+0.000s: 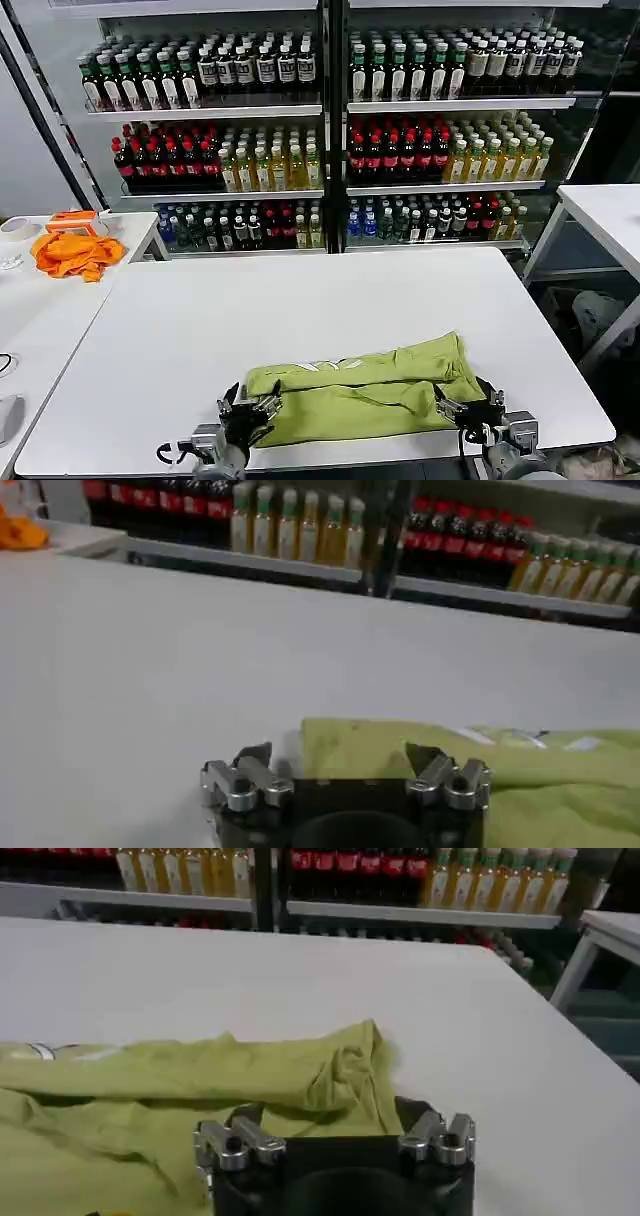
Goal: Fold and organize the clothes.
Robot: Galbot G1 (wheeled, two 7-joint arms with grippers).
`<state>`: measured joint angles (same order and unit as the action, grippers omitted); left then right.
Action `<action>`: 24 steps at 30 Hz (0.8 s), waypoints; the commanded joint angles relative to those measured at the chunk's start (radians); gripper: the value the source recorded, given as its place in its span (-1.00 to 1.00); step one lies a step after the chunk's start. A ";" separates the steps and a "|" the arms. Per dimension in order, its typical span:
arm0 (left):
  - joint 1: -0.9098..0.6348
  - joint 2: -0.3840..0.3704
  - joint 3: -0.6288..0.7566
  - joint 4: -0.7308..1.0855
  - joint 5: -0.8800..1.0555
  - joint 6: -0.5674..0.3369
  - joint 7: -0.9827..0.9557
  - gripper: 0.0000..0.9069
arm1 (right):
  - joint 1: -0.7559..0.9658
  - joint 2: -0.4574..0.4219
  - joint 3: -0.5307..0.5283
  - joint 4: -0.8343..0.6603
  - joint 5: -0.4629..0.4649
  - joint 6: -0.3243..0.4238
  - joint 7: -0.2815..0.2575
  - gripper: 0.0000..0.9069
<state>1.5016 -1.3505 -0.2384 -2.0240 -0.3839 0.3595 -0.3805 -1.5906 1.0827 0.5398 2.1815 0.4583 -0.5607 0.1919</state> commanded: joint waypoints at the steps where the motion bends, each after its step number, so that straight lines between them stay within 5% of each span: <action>1: 0.020 -0.095 0.013 0.056 0.076 -0.036 -0.029 -0.96 | -0.016 0.005 0.002 0.006 -0.008 0.001 0.000 1.00; 24: 0.047 -0.063 -0.039 -0.001 0.004 -0.108 0.008 -0.96 | -0.003 0.015 0.007 0.013 0.001 0.003 0.016 1.00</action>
<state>1.5453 -1.4293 -0.2439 -2.0008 -0.3598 0.2675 -0.3699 -1.5920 1.0966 0.5461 2.1938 0.4594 -0.5579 0.2075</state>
